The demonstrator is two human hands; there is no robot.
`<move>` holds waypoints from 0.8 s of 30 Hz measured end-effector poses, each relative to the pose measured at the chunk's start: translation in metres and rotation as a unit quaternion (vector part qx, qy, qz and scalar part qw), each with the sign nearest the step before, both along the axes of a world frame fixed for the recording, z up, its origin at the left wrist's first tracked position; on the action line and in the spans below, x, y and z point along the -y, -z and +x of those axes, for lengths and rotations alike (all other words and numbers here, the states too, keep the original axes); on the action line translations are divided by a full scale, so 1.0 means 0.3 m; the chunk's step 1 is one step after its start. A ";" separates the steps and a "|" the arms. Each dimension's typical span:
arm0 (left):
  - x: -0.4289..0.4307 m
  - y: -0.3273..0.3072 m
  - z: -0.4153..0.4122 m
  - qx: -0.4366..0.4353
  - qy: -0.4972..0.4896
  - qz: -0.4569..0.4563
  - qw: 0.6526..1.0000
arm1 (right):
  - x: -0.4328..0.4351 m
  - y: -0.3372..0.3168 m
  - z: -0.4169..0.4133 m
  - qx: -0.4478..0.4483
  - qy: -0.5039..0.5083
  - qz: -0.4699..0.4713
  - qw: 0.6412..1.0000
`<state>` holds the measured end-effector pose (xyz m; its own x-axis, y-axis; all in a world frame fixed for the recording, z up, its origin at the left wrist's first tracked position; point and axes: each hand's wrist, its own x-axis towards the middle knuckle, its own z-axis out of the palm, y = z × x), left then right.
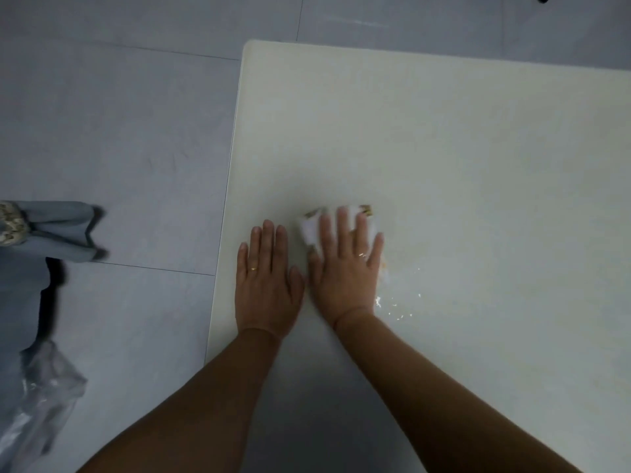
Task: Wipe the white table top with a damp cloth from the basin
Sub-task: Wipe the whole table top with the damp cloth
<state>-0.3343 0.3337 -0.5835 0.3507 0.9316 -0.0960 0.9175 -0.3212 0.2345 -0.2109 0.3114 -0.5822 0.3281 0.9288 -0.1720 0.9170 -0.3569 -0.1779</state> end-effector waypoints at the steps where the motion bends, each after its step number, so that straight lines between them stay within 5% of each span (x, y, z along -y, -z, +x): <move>1: 0.001 -0.001 -0.002 0.003 -0.001 -0.001 1.000 | 0.029 -0.006 -0.028 0.002 -0.062 -0.001 0.998; 4: 0.004 -0.008 -0.007 0.032 0.006 0.006 0.999 | 0.072 -0.011 0.082 0.004 -0.134 -0.007 0.991; 8: 0.008 -0.013 -0.007 0.043 0.019 0.018 0.999 | 0.108 0.002 0.251 0.026 0.060 -0.033 0.997; 11: 0.011 -0.007 -0.007 0.055 0.026 0.024 0.998 | 0.117 0.003 0.114 -0.004 0.139 -0.021 0.990; 17: 0.015 -0.014 -0.013 0.077 0.028 0.022 0.996 | 0.252 -0.017 0.008 0.016 -0.098 -0.007 0.995; 24: 0.032 -0.013 -0.010 0.077 0.022 0.051 0.995 | 0.250 0.004 0.128 0.001 0.145 -0.028 0.989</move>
<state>-0.3372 0.3240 -0.5794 0.3938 0.9174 0.0571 0.8581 -0.3892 0.3350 -0.1723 0.2362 -0.5836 0.5795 0.7847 -0.2201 0.7751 -0.6141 -0.1486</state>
